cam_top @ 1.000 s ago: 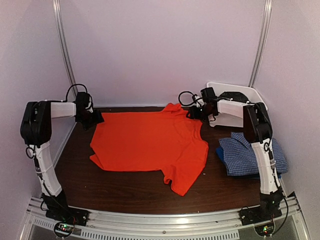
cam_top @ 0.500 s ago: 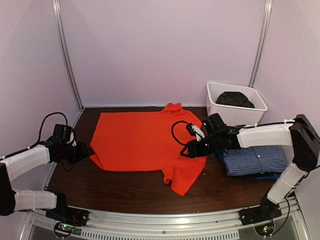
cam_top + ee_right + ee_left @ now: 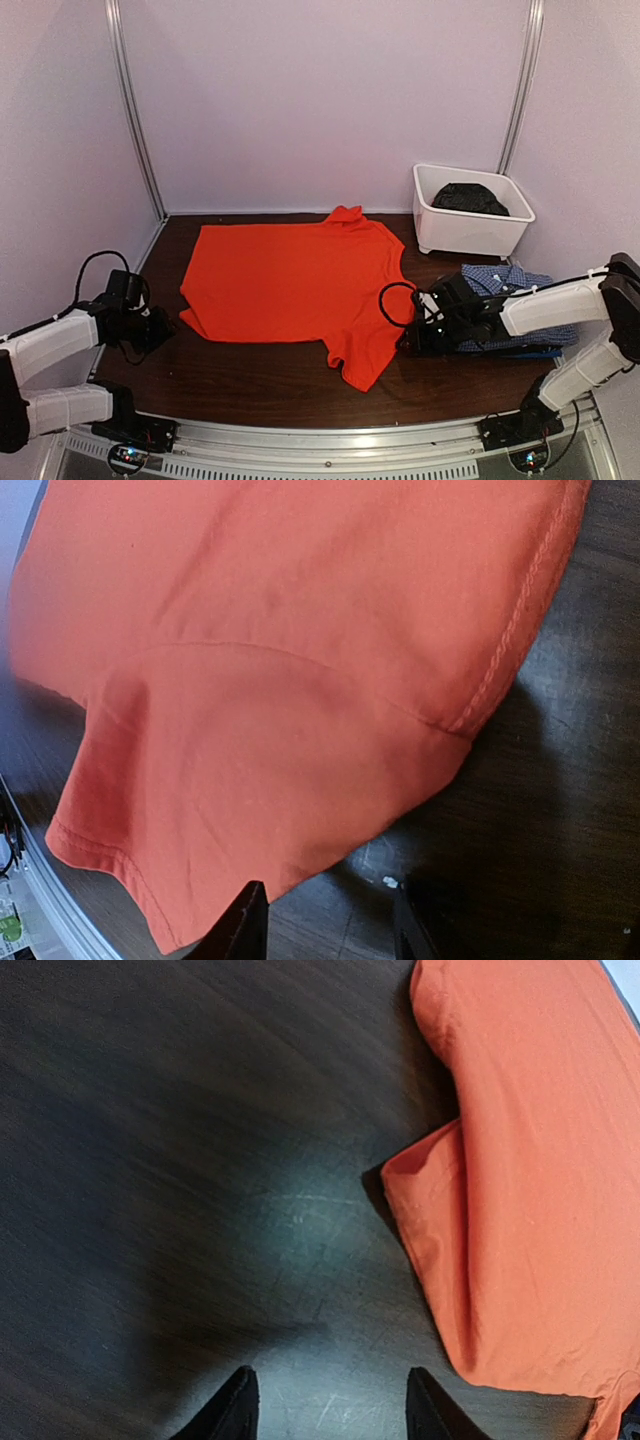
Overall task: Fold and stack the mixed laundry pile
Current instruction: Pick up the flattened T-shirt from the center of the board.
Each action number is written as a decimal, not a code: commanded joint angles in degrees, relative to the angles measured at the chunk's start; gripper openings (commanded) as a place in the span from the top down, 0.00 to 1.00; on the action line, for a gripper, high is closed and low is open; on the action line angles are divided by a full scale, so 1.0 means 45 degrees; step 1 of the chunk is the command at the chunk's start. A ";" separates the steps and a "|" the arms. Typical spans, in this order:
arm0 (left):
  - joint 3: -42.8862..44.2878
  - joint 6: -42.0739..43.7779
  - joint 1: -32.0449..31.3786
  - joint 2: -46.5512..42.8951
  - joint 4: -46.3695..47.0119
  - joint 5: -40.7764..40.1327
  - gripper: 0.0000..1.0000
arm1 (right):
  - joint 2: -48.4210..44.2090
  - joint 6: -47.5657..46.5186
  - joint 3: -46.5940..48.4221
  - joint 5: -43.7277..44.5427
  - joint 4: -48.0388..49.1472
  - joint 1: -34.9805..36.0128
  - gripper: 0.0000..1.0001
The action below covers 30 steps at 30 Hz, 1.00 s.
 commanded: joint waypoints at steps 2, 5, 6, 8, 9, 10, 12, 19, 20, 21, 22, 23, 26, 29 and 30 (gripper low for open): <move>-0.0149 -0.0186 -0.0055 0.0357 0.0625 -0.0187 0.49 | 0.0983 0.0453 -0.0169 0.0578 0.1164 0.0018 0.56; -0.0052 -0.0105 -0.0055 0.0860 0.1038 -0.0069 0.50 | 0.1518 0.0593 -0.0168 0.0292 0.1906 0.0017 0.57; -0.0039 -0.0050 -0.0055 0.1099 0.1229 -0.0015 0.49 | 0.1692 0.0618 -0.0158 0.0236 0.2072 0.0028 0.57; 0.0056 0.0059 -0.0066 0.1558 0.1617 0.0015 0.50 | 0.1989 0.0648 -0.0109 0.0203 0.2275 0.0030 0.59; 0.0081 0.0110 -0.0061 0.1772 0.1910 0.0071 0.50 | 0.2144 0.0688 -0.0090 0.0156 0.2357 0.0030 0.60; 0.0105 0.0124 -0.0073 0.2038 0.2210 0.0132 0.50 | 0.2240 0.0700 -0.0094 0.0128 0.2453 0.0023 0.63; 0.0178 0.0153 -0.0074 0.2463 0.2778 0.0186 0.49 | 0.2421 0.0802 -0.0148 0.0051 0.2696 0.0029 0.68; 0.0897 0.0171 -0.0074 0.4662 0.4265 0.0246 0.49 | 0.2484 0.0899 -0.0159 -0.0090 0.2872 0.0014 0.97; 0.1064 0.0175 -0.0074 0.5031 0.4360 0.0293 0.49 | 0.2414 0.0895 -0.0150 -0.0083 0.2876 0.0013 1.00; 0.1200 0.0166 -0.0074 0.5346 0.4489 0.0338 0.50 | 0.2342 0.0880 -0.0129 -0.0077 0.2835 0.0011 1.00; 0.1263 0.0153 -0.0074 0.5635 0.4595 0.0383 0.51 | 0.2223 0.0863 -0.0104 -0.0069 0.2794 -0.0004 1.00; 0.1322 0.0151 -0.0074 0.5881 0.4665 0.0413 0.52 | 0.2081 0.0842 -0.0111 -0.0068 0.2766 -0.0013 1.00; 0.1380 0.0099 -0.0074 0.6515 0.4720 0.0393 0.65 | 0.1481 0.0723 -0.0056 -0.0011 0.2647 -0.0048 1.00; 0.1290 -0.0026 -0.0074 0.6474 0.4752 0.0497 0.88 | 0.0695 0.0367 0.0150 0.0169 0.2258 -0.0056 1.00; 0.1257 -0.0069 -0.0070 0.6274 0.4677 0.0532 0.96 | 0.0428 0.0267 0.0238 0.0270 0.2109 -0.0081 1.00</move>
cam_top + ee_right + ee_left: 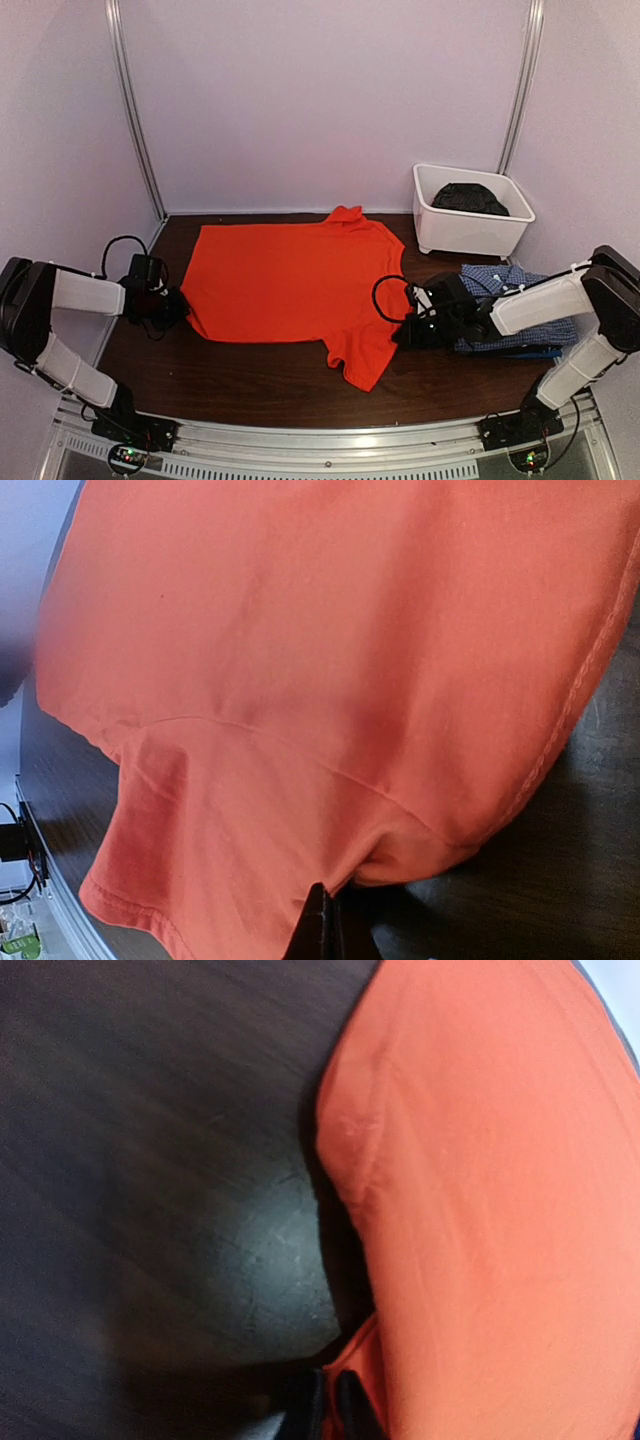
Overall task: Fold and stack the mixed laundry pile
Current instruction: Pick up the flattened T-shirt from the center of the board, then flatten out the flattened T-shirt at the center of the board.
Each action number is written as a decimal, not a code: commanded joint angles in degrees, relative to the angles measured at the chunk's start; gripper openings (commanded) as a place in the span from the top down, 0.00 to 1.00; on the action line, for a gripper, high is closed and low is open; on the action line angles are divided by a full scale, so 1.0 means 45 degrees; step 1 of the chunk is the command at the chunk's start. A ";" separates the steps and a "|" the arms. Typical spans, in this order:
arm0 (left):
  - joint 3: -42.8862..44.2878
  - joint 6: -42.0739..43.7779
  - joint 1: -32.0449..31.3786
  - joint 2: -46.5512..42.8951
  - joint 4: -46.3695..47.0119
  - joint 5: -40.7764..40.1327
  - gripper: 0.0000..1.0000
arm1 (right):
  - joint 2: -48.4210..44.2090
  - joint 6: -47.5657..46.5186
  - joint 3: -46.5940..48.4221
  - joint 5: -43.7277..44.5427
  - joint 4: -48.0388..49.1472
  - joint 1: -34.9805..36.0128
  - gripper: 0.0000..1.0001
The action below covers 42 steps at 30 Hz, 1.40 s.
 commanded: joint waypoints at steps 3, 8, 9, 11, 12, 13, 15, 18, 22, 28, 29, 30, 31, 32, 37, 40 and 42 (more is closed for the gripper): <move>-0.0404 -0.0255 -0.0070 -0.1072 -0.1288 0.0035 1.00 | -0.1975 -0.0733 0.0400 0.0547 -0.1200 -0.0153 1.00; 0.0184 -0.0035 -0.0070 -0.4105 -0.3352 -0.0323 1.00 | -0.3274 -0.1256 0.0772 0.0452 -0.1603 -0.0224 1.00; 0.0427 0.0073 -0.0070 -0.4809 -0.3851 -0.0306 1.00 | -0.3649 -0.1375 0.0823 0.0378 -0.1607 -0.0234 1.00; 0.1083 0.0327 -0.0074 -0.6288 -0.4915 -0.0311 1.00 | -0.4683 -0.1695 0.0943 0.0138 -0.1616 -0.0204 1.00; 0.1406 0.0485 -0.0085 -0.7062 -0.5314 -0.0283 1.00 | -0.5224 -0.1855 0.1042 0.0068 -0.1743 -0.0173 1.00; 0.1745 0.0663 -0.0103 -0.7759 -0.5574 -0.0206 1.00 | -0.5779 -0.2070 0.1247 -0.0029 -0.1959 -0.0167 1.00; 0.2664 0.1005 -0.0118 -0.9060 -0.6206 0.0004 1.00 | -0.6802 -0.2523 0.1878 -0.0165 -0.2480 -0.0090 1.00; 0.4113 0.1650 -0.0147 -1.0157 -0.6731 0.0550 1.00 | -0.7950 -0.3230 0.3393 -0.0402 -0.3569 0.0062 1.00; 0.6431 0.2173 -0.0162 -1.0970 -0.6926 0.1188 1.00 | -0.8411 -0.4196 0.6107 -0.0667 -0.4920 0.0261 1.00; 0.9631 0.2381 -0.0157 -1.0721 -0.6352 0.1830 1.00 | -0.7865 -0.5091 0.9951 -0.0751 -0.5994 0.0417 1.00; 0.9928 0.2363 -0.0166 -1.0546 -0.6350 0.1857 1.00 | -0.7697 -0.5231 1.0354 -0.0539 -0.6201 0.0422 1.00; 1.0105 0.2309 -0.0167 -1.0348 -0.6350 0.1853 1.00 | -0.7490 -0.5439 1.0646 -0.0278 -0.6361 0.0423 1.00; 1.0173 0.2183 -0.0167 -1.0109 -0.6313 0.1814 1.00 | -0.7224 -0.5663 1.0856 0.0014 -0.6445 0.0423 1.00; 1.0167 0.2084 -0.0165 -0.9893 -0.6243 0.1738 1.00 | -0.7026 -0.5835 1.0968 0.0607 -0.6470 0.0406 1.00; 0.9519 0.1748 -0.0165 -0.8270 -0.5614 0.0640 1.00 | -0.5419 -0.6467 1.1207 0.2454 -0.6085 -0.0184 1.00; 0.9180 0.1645 -0.0138 -0.6947 -0.4447 0.0150 1.00 | -0.4076 -0.5973 1.1298 0.1401 -0.5049 -0.1659 1.00; 0.9351 0.1770 -0.0118 -0.5786 -0.3163 0.0097 1.00 | -0.2982 -0.5644 1.1775 0.0748 -0.4291 -0.2643 1.00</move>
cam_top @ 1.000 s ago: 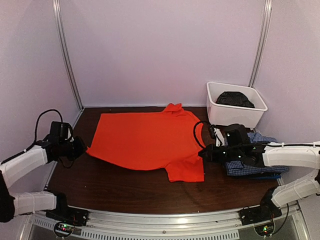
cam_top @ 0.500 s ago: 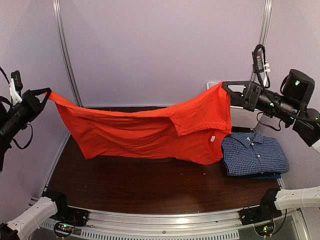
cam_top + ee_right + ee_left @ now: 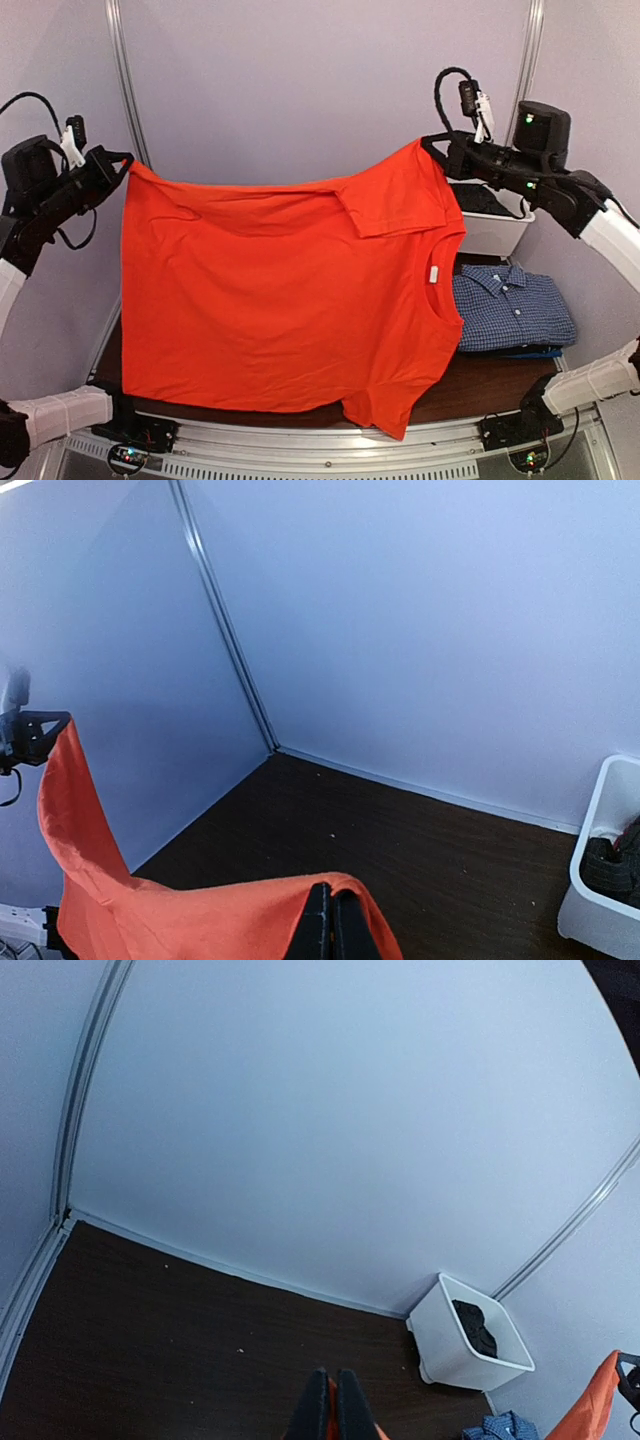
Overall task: Fold and stack the mixed laundry pile
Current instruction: Flatten out the flattened T-shirt at the center of the board.
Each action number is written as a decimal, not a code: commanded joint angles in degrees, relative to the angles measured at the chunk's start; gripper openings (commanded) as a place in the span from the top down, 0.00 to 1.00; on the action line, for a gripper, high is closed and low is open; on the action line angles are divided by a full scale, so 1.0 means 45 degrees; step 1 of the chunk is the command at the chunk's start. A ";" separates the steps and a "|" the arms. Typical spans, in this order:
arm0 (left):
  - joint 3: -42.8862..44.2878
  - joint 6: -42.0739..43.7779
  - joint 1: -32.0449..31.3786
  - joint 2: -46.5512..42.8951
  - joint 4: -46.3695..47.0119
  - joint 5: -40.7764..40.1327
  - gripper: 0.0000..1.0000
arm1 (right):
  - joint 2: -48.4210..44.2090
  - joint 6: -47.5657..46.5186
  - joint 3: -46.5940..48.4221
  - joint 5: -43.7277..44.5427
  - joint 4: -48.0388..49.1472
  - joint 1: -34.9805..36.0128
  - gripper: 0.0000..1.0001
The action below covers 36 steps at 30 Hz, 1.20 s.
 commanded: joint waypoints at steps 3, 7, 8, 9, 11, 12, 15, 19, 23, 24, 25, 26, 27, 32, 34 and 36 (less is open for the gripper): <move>0.1106 0.0050 0.0216 0.3887 0.3617 -0.0565 1.00 | 0.3663 0.0502 0.2297 -0.1107 0.1731 -0.2624 1.00; 0.3653 -0.0447 0.1132 0.7005 0.4673 0.0533 1.00 | 0.6655 0.0817 0.6203 -0.2327 0.1556 -0.3489 1.00; 0.4228 -0.0547 0.1344 0.7579 0.4944 0.0960 1.00 | 0.7390 0.0831 0.7387 -0.2548 0.1265 -0.3583 1.00; 0.4779 -0.0696 0.1546 0.8061 0.5195 0.1221 1.00 | 0.8153 0.0813 0.8765 -0.2630 0.0874 -0.3673 1.00; 0.5418 -0.1049 0.1976 0.8648 0.5986 0.1867 1.00 | 0.9484 0.0860 1.1349 -0.2996 -0.0027 -0.3815 1.00; 0.5633 -0.1128 0.2145 0.8837 0.6231 0.2189 1.00 | 1.0006 0.0900 1.2683 -0.3154 -0.0344 -0.3863 1.00; 0.5421 -0.0946 0.2390 0.9065 0.6452 0.2481 1.00 | 1.0459 0.1082 1.2633 -0.3281 -0.0176 -0.3948 1.00; 0.2860 -0.0448 0.2432 0.8976 0.7253 0.2662 1.00 | 1.0113 0.1174 0.8911 -0.3304 0.1435 -0.3975 1.00; -0.0262 -0.0264 0.2517 0.9791 0.8340 0.2921 1.00 | 1.0591 0.1597 0.5547 -0.3926 0.3167 -0.3953 1.00; -0.0902 -0.0304 0.2532 1.0134 0.8686 0.2992 1.00 | 1.0765 0.1712 0.4819 -0.4023 0.3551 -0.3929 1.00; -0.1512 -0.0426 0.2546 1.0470 0.9157 0.3035 1.00 | 1.0965 0.1782 0.4031 -0.4074 0.3750 -0.3921 1.00; -0.2032 -0.0566 0.2582 1.0810 0.9523 0.3090 1.00 | 1.1170 0.1825 0.3717 -0.4166 0.3790 -0.3913 1.00; -0.2547 -0.0743 0.2626 1.1128 0.9935 0.3131 1.00 | 1.1352 0.1872 0.3052 -0.4287 0.4112 -0.3911 1.00; -0.3700 -0.1610 0.2829 1.2304 1.1265 0.3590 1.00 | 1.1656 0.2026 0.1410 -0.4557 0.4559 -0.3892 1.00; -0.3733 -0.1776 0.2830 1.2456 1.1178 0.3689 1.00 | 1.1593 0.2000 0.1198 -0.4564 0.4353 -0.3883 1.00; -0.3747 -0.1876 0.2830 1.2341 1.0981 0.3684 1.00 | 1.1389 0.1941 0.1185 -0.4600 0.3979 -0.3892 1.00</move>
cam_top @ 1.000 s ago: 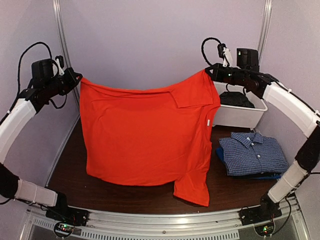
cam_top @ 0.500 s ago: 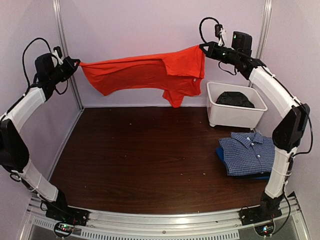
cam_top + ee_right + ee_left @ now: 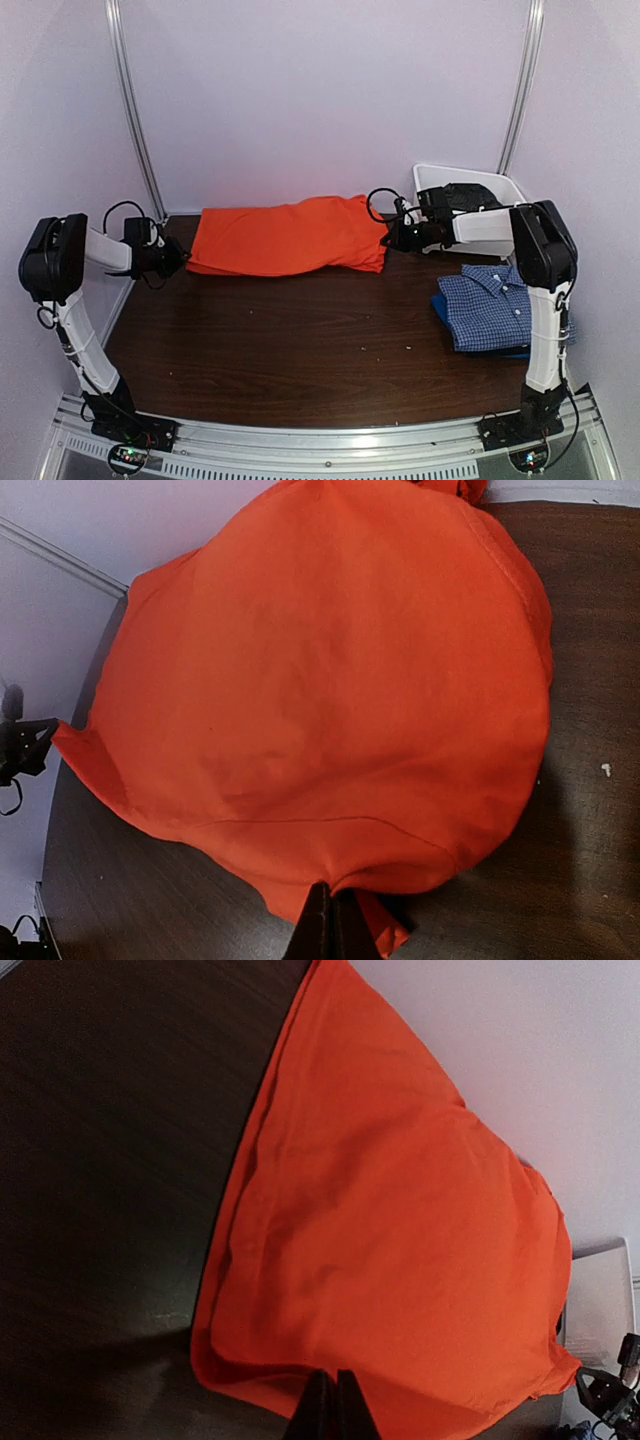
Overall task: Fold and stack the mixed laundry pile
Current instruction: Flatten out the flattened T-shirt at the center of the board.
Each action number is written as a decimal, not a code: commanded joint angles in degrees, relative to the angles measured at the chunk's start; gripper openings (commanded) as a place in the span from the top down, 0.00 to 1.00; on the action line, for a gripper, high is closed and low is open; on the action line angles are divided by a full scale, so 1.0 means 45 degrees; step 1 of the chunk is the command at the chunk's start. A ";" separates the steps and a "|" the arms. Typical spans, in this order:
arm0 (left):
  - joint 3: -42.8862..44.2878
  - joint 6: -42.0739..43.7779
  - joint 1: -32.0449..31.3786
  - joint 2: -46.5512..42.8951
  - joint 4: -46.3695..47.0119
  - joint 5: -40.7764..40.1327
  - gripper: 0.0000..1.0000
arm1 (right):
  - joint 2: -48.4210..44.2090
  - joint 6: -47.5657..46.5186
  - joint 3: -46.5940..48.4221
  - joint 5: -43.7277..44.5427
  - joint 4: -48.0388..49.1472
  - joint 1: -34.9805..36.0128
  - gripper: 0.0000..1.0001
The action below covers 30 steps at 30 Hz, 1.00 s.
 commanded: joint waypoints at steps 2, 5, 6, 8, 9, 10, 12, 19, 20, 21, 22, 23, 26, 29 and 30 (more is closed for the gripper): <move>0.0258 -0.0399 0.0101 -0.0887 0.1163 0.0331 1.00 | -0.1353 0.0069 0.0172 -0.0325 0.0181 -0.0002 1.00; 0.0332 -0.0024 0.0101 -0.1766 -0.0301 0.0012 1.00 | -0.2129 -0.0112 -0.0035 -0.0174 -0.0720 -0.0011 1.00; 0.0402 0.0223 0.0101 -0.2136 -0.0987 -0.0185 1.00 | -0.2473 -0.0171 -0.0140 -0.0112 -0.0964 -0.0026 1.00; 0.0470 0.0624 0.0091 -0.2834 -0.2504 -0.0620 1.00 | -0.3024 -0.0369 -0.0302 0.0066 -0.1612 -0.0040 1.00; 0.0444 0.0822 0.0099 -0.3168 -0.3098 -0.0772 1.00 | -0.3244 -0.0423 -0.0371 0.0130 -0.1952 -0.0069 1.00; 0.0340 0.0961 0.0100 -0.3479 -0.3638 -0.0945 1.00 | -0.3460 -0.0437 -0.0516 0.0106 -0.2231 -0.0070 1.00; -0.0121 0.1121 0.0096 -0.4306 -0.4322 -0.1095 1.00 | -0.3894 -0.0365 -0.1005 -0.0035 -0.2513 -0.0049 1.00; -0.2657 0.1360 0.0101 -0.6459 -0.5564 -0.1017 1.00 | -0.5844 0.0169 -0.4427 -0.0465 -0.2046 0.0156 1.00; -0.3036 0.1373 0.0101 -0.6707 -0.5756 -0.1027 1.00 | -0.6036 0.0240 -0.5010 -0.0481 -0.1967 0.0271 1.00; -0.3403 0.1389 0.0101 -0.6975 -0.5919 -0.1062 1.00 | -0.6362 0.0352 -0.5566 -0.0500 -0.1823 0.0390 1.00; -0.3791 0.1426 0.0101 -0.7263 -0.6059 -0.1045 1.00 | -0.6728 0.0461 -0.6141 -0.0495 -0.1729 0.0562 1.00; -0.4108 0.1422 0.0101 -0.7533 -0.6257 -0.1114 1.00 | -0.6964 0.0570 -0.6798 -0.0477 -0.1657 0.0742 1.00; -0.4819 0.1441 0.0101 -0.8482 -0.7148 -0.1391 1.00 | -0.7653 0.0958 -0.8018 -0.0382 -0.1462 0.1338 1.00; -0.4973 0.1602 0.0100 -0.9367 -0.8421 -0.1948 1.00 | -0.8268 0.1469 -0.8945 -0.0126 -0.1300 0.1628 1.00; -0.4993 0.1620 0.0101 -0.9571 -0.8786 -0.2090 1.00 | -0.8448 0.1631 -0.9191 -0.0077 -0.1281 0.1673 1.00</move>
